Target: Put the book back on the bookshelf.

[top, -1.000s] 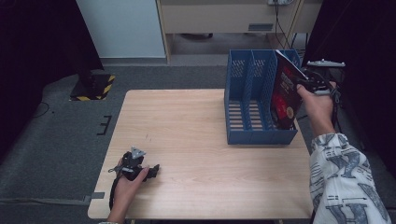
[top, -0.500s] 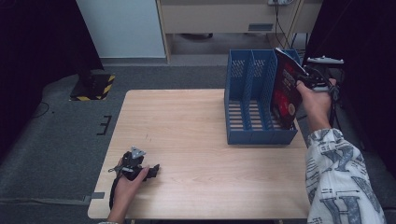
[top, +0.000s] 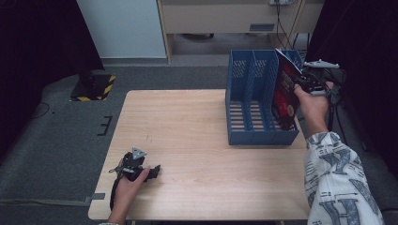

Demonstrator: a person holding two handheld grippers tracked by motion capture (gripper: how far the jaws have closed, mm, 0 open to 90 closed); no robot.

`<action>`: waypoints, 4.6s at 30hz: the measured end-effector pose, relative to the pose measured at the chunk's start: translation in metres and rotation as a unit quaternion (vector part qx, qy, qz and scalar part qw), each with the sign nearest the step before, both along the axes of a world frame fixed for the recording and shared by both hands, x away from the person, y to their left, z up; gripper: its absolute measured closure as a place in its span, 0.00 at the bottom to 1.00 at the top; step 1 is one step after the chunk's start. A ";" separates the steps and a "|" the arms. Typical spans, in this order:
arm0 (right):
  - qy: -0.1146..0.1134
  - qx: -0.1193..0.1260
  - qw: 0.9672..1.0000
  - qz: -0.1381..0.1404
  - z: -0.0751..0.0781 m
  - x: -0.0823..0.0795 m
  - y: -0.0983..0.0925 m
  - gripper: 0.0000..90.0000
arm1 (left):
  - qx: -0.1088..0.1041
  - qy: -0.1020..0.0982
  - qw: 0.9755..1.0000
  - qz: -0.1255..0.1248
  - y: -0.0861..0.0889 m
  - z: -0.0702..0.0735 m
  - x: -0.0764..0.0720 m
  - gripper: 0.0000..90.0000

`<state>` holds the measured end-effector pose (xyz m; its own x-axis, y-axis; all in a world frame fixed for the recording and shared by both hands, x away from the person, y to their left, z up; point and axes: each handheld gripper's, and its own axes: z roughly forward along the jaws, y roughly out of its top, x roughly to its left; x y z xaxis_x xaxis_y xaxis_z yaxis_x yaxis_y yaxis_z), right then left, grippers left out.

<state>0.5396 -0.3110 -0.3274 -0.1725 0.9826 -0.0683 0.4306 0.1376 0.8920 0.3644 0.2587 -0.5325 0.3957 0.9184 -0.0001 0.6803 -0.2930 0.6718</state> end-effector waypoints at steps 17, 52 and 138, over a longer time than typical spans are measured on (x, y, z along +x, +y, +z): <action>0.006 -0.013 1.000 0.025 -0.007 -0.003 0.019 0.80 | 0.000 0.001 1.000 -0.001 0.000 0.000 0.000 0.04; 0.014 0.001 0.998 0.059 -0.011 -0.008 0.034 0.40 | 0.001 0.001 1.000 -0.003 -0.001 0.000 0.000 0.04; 0.014 0.025 0.981 0.190 -0.082 -0.131 0.077 0.05 | -0.002 -0.009 1.000 -0.007 -0.001 -0.002 0.000 0.03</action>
<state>0.4085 -0.2340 -0.4094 -0.5287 0.8487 -0.0113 0.3815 0.2495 0.8900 0.3645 0.2577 -0.5345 0.4078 0.9131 0.0026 0.6642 -0.2985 0.6854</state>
